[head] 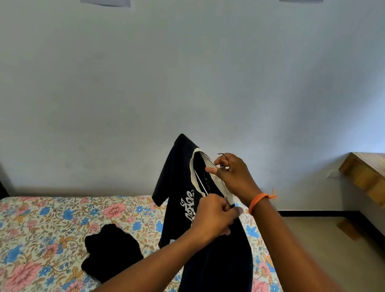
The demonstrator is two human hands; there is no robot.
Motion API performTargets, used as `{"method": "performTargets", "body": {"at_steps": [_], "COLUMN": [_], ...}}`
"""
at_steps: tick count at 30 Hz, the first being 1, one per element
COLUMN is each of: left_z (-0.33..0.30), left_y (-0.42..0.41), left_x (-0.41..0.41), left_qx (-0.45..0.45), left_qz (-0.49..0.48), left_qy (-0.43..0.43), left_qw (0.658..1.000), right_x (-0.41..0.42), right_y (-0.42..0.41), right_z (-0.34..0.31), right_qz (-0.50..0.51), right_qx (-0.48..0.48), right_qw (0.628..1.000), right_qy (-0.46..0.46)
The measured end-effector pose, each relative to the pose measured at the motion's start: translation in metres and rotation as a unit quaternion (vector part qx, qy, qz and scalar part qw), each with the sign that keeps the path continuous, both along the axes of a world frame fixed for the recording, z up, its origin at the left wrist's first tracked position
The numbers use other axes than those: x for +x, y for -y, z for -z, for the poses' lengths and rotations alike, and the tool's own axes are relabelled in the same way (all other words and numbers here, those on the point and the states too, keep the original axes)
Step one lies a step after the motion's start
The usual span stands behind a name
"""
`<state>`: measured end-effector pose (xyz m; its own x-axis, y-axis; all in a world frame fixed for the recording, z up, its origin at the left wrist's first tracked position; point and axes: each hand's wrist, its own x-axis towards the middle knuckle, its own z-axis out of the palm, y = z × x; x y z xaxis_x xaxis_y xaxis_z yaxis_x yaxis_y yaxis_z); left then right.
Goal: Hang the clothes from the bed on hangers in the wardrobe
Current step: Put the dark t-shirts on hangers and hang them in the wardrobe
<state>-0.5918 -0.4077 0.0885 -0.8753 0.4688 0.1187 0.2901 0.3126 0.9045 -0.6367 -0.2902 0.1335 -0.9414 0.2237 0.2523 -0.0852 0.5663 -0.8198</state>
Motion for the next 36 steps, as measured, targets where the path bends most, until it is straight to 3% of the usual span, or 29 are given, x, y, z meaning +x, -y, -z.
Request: {"method": "performTargets", "body": {"at_steps": [5, 12, 15, 19, 23, 28, 32, 36], "left_z": [0.008, 0.022, 0.03, 0.034, 0.021, 0.0, -0.012, -0.014], "left_y": [0.005, 0.034, 0.044, 0.048, 0.047, 0.049, 0.055, 0.057], "left_x": [0.006, 0.004, -0.006, -0.031, -0.056, -0.092, -0.105, -0.119], "left_qx": [-0.073, -0.103, -0.165, -0.17, -0.158, -0.121, -0.113, -0.182], "left_qz": [0.049, 0.229, 0.265, 0.114, -0.023, -0.147, -0.16, -0.098], "left_qy": [-0.115, 0.032, 0.009, -0.05, -0.185, -0.16, -0.131, -0.192], "left_qw": [0.989, 0.967, 0.95, 0.978, 0.97, 0.969, 0.972, 0.959], "right_x": [-0.005, -0.012, -0.012, -0.008, 0.003, 0.01, 0.016, 0.021], "right_y": [-0.01, -0.028, -0.031, -0.036, -0.032, -0.035, -0.043, -0.047], "right_z": [-0.009, -0.03, -0.034, -0.032, -0.033, -0.034, -0.033, -0.035], "right_qz": [0.004, -0.033, -0.052, -0.08, -0.122, -0.163, -0.186, -0.176], "right_qx": [0.041, 0.056, 0.069, 0.077, 0.076, 0.008, -0.029, -0.01], "right_qw": [0.999, 0.997, 0.996, 0.992, 0.987, 0.983, 0.978, 0.979], "right_qy": [-0.011, 0.03, 0.021, 0.051, 0.077, 0.089, 0.092, 0.102]}}
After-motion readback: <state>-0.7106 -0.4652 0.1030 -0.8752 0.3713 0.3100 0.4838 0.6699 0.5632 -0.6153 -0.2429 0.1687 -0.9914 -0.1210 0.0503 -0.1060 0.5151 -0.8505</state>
